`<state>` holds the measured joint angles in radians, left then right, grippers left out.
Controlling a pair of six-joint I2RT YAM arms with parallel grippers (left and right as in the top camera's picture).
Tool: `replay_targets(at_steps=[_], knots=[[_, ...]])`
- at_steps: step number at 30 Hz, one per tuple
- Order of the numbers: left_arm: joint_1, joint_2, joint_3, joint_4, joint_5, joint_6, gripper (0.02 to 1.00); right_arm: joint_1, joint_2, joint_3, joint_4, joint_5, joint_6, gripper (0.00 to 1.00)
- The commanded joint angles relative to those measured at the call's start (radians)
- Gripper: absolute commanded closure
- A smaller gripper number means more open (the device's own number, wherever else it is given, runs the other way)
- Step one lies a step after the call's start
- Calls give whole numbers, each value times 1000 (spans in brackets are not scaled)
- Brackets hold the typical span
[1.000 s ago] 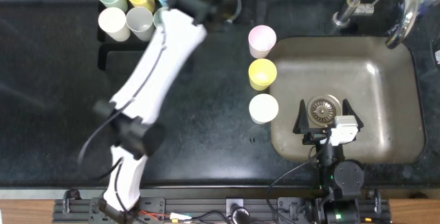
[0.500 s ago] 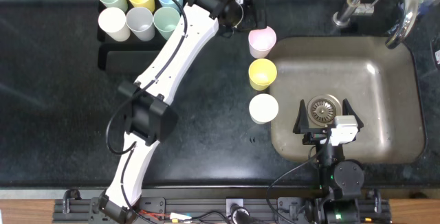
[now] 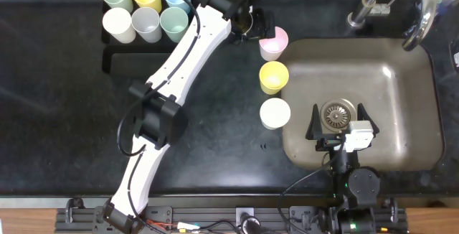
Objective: Store Cups
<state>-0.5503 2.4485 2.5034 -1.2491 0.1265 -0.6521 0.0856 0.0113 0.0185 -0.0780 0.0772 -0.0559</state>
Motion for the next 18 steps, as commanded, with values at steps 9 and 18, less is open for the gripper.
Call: replay_targets(at_steps=[9, 18], knots=[[-13, 70, 28, -10, 11, -5, 20, 1, -8, -14, 5, -7, -3, 3], [-13, 85, 28, 14, 2, -8, 18, 1, -8, -14, 5, -7, -3, 3]])
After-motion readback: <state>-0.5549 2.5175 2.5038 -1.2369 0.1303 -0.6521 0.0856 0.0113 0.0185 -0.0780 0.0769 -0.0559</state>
